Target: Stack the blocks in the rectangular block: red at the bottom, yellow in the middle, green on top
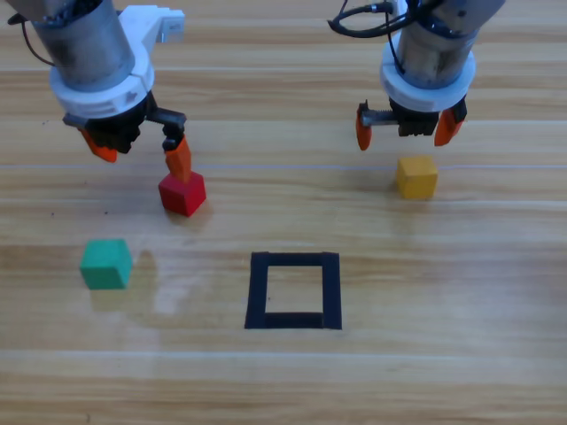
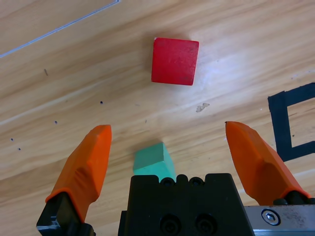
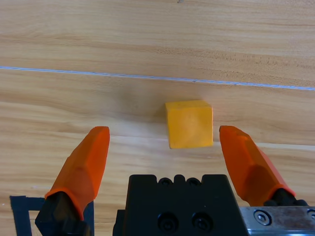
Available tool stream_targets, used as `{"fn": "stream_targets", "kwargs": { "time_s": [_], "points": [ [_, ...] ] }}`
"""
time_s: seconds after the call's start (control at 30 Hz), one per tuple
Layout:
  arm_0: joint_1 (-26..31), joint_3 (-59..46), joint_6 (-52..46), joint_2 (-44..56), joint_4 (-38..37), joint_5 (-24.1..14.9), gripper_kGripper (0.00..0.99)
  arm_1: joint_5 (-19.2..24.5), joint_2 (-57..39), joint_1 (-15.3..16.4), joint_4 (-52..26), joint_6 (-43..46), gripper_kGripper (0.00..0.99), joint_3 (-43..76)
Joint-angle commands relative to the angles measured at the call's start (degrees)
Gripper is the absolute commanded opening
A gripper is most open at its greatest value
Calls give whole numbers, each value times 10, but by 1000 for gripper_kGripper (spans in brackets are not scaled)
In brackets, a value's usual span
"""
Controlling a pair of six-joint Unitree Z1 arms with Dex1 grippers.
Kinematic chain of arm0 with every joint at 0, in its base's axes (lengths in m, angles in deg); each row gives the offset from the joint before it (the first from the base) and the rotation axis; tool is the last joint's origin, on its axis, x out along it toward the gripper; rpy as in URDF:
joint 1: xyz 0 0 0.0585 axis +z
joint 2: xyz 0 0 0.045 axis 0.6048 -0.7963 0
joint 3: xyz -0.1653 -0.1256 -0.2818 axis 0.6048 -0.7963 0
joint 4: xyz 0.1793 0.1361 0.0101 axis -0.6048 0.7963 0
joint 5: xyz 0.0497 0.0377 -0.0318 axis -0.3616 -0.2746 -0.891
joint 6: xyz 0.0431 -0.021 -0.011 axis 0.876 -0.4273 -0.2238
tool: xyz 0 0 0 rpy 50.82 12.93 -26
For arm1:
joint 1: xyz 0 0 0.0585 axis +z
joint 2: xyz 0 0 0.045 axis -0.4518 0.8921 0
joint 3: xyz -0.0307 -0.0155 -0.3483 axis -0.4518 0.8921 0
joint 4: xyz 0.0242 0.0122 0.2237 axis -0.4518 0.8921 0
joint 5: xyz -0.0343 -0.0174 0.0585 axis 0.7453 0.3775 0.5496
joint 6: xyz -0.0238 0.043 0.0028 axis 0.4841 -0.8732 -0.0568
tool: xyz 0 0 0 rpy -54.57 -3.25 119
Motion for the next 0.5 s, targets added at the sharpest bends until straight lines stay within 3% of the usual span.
{"fn": "stream_targets", "kwargs": {
  "time_s": [0.03, 0.3, 0.5],
  "points": [
    [16, 8, 7, -30, 9, 10, 990, -2, 47, -30, 9, -4, 983, -6],
    [18, 109, 16, -118, 85, 11, 990, -15, 62, -39, 11, -11, 977, -4],
    [18, 144, 35, -155, 96, 30, 990, -28, 79, -41, 12, -15, 977, -5]
  ]
}}
